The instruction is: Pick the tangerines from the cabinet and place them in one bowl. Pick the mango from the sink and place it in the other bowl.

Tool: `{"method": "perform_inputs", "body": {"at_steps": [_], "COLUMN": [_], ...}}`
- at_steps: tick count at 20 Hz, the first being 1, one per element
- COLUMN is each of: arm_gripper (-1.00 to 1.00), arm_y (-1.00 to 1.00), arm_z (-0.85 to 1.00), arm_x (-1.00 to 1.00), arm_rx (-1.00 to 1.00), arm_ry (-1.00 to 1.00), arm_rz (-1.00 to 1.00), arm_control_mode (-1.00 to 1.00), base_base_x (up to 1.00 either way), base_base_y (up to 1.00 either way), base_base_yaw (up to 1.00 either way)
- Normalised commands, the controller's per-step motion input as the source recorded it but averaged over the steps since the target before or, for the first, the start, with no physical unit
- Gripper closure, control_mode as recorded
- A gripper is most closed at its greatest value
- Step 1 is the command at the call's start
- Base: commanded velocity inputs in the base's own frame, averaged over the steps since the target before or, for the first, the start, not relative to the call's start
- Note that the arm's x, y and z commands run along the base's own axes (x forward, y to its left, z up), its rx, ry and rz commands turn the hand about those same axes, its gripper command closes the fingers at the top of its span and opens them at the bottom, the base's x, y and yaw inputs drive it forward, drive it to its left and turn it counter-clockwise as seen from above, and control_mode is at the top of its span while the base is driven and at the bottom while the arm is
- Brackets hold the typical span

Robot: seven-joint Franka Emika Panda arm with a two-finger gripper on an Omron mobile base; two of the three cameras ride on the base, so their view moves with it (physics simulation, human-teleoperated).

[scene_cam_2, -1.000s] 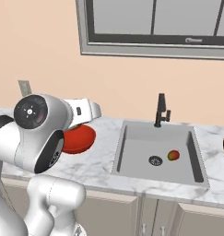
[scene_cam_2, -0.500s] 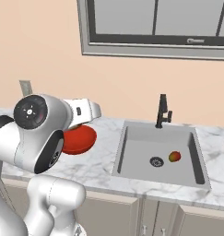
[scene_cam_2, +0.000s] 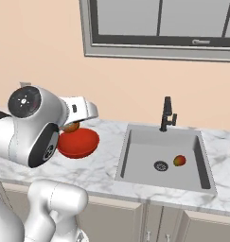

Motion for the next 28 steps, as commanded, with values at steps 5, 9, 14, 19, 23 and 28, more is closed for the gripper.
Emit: {"method": "perform_inputs", "body": {"at_steps": [5, 9, 14, 19, 23, 28], "arm_gripper": [1.00, 1.00, 1.00, 1.00, 1.00, 1.00], "arm_y": [0.45, 0.44, 0.50, 0.46, 0.27, 0.01], "arm_z": [-0.01, -0.12, -0.20, -0.28, -0.34, -0.28], "arm_x": [0.19, 0.06, 0.08, 0.09, 0.12, 0.29], "arm_rx": [-0.09, -0.01, 0.01, 0.02, 0.03, 0.07], "arm_ry": [0.21, 0.12, 0.16, 0.10, 0.03, 0.00], "arm_rz": [-0.02, -0.01, -0.03, -0.03, -0.01, -0.06], "arm_control_mode": [-1.00, -1.00, -1.00, -1.00, -1.00, -1.00], "base_base_x": [0.00, 0.00, 0.00, 0.00, 0.00, 0.00], "base_base_y": [0.00, 0.00, 0.00, 0.00, 0.00, 0.00], "base_base_yaw": [0.00, 0.00, 0.00, 0.00, 0.00, 0.00]}}
